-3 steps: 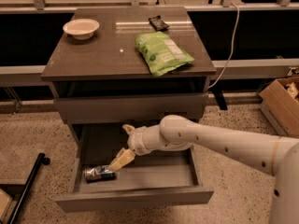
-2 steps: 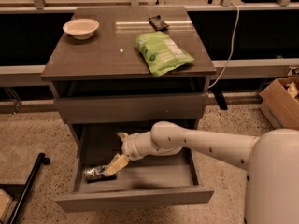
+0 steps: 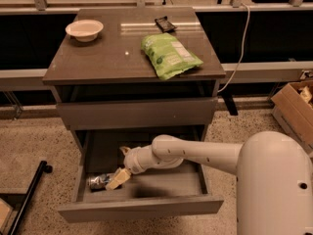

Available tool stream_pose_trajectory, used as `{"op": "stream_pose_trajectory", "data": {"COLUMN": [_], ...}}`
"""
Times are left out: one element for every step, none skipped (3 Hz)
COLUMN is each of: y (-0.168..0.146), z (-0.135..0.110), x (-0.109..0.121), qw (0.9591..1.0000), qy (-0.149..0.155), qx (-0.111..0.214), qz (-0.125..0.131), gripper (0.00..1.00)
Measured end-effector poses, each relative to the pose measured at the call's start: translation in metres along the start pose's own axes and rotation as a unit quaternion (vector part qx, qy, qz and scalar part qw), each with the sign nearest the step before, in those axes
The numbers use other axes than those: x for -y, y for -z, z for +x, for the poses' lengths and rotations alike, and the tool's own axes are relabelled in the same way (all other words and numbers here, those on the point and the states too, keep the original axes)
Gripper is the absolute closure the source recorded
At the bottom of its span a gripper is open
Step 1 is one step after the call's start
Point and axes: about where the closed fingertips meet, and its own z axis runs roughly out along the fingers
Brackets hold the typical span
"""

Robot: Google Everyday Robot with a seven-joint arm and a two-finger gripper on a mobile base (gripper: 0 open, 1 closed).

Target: Pick redbull can from middle drawer and place on counter

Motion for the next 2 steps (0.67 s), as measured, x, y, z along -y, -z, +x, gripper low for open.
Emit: {"op": "stream_pose_trajectory", "data": {"y": [-0.008,-0.028], "z": [0.005,0.017], "x": [0.001,0.009], "qw": [0.9999,0.9997], "qy": [-0.005,-0.013], "qx": [-0.008,-0.006], "qz": [0.008,0.021], "gripper": [0.0,0.0]}}
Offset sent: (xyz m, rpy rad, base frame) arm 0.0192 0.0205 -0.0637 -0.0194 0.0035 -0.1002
